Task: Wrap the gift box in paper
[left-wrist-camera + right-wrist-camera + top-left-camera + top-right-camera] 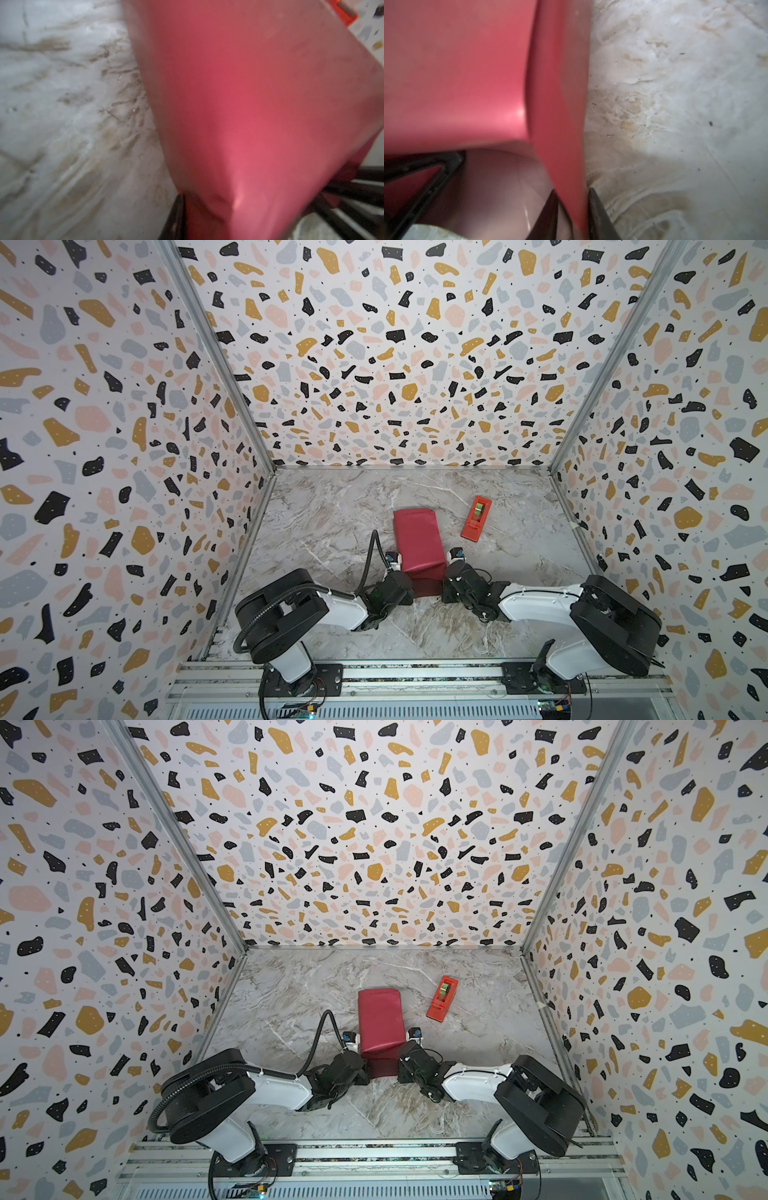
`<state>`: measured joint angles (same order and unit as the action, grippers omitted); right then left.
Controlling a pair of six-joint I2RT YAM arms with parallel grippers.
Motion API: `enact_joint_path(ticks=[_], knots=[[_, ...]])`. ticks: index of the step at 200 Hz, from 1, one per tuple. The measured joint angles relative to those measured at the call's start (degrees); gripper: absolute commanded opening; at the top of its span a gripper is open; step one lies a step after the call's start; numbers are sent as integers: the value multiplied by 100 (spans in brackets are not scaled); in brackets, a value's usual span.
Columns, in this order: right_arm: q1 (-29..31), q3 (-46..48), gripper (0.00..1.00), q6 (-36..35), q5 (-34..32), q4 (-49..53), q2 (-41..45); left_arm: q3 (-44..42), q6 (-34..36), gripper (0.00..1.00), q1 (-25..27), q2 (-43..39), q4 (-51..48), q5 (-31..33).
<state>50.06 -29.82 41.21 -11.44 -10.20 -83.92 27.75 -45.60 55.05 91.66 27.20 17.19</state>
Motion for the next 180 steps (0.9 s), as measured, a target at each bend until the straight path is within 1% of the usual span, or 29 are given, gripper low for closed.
enact_joint_path(ticks=[19, 33, 48, 64, 68, 77, 84, 103, 118, 135, 149, 165, 180], knots=[[-37, 39, 43, -50, 83, 120, 151, -144, -13, 52, 0, -413, -101, -48], [-70, 109, 48, -92, 162, 201, 356, -343, -28, 56, 0, -935, -247, -74], [-101, 186, 52, -146, 236, 289, 581, -527, -46, 59, 0, -1554, -483, -85], [-114, 269, 56, -221, 339, 372, 820, -599, 0, 66, 0, -2249, -909, -31], [-118, 289, 57, -232, 367, 411, 892, -597, 52, 70, 0, -2444, -1021, -2], [-120, 323, 59, -282, 420, 487, 1047, -568, 188, 82, 0, -2798, -1237, 74], [-127, 339, 60, -313, 442, 564, 1178, -511, 341, 87, -2, -3056, -1414, 157], [-155, 352, 64, -400, 466, 693, 1541, -166, 1071, 94, -48, -3447, -1746, 310], [-214, 352, 67, -479, 483, 704, 1801, 219, 1838, 96, -157, -3432, -1816, 223], [-407, 352, 68, -562, 581, 662, 1902, 645, 2833, 100, -291, -3167, -1757, 37], [-570, 352, 68, -643, 688, 636, 1827, 896, 3742, 100, -361, -2846, -1683, -74], [-684, 352, 68, -726, 782, 562, 1652, 1060, 4557, 100, -476, -2459, -1646, -192], [-704, 352, 69, -787, 868, 474, 1482, 1283, 5029, 95, -802, -2026, -1668, -411]])
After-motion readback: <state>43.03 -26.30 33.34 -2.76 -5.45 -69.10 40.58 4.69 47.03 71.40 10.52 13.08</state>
